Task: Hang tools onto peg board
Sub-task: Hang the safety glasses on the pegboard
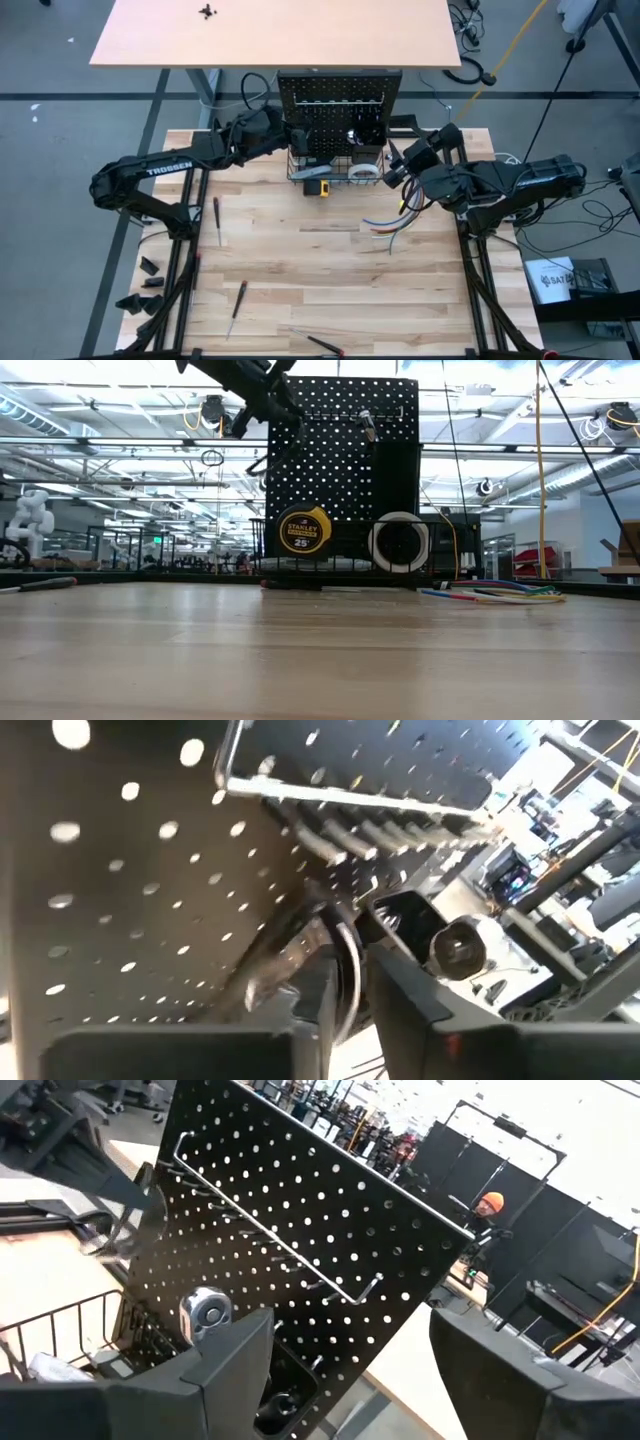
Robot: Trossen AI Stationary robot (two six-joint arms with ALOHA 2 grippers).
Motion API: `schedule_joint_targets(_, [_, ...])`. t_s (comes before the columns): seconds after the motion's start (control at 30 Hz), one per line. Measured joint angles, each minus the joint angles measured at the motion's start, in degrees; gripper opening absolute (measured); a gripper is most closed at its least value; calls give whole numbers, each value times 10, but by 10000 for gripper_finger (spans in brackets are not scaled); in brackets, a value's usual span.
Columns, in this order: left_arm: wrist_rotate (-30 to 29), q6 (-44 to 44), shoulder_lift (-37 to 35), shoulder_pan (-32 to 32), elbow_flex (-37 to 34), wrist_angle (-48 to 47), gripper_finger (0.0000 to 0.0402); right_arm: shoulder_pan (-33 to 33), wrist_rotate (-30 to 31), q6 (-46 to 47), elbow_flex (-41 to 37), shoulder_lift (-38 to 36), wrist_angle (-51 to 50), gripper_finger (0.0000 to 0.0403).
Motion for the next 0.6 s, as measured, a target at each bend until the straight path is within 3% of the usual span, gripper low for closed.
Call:
schedule_joint_targets(0.33, [3, -1, -1, 3, 0, -10, 102, 0, -30, 54, 0, 0, -60, 263])
schedule_joint_targets(0.6, [7, 0, -1, 2, 1, -9, 67, 0, -30, 58, 0, 0, -72, 263])
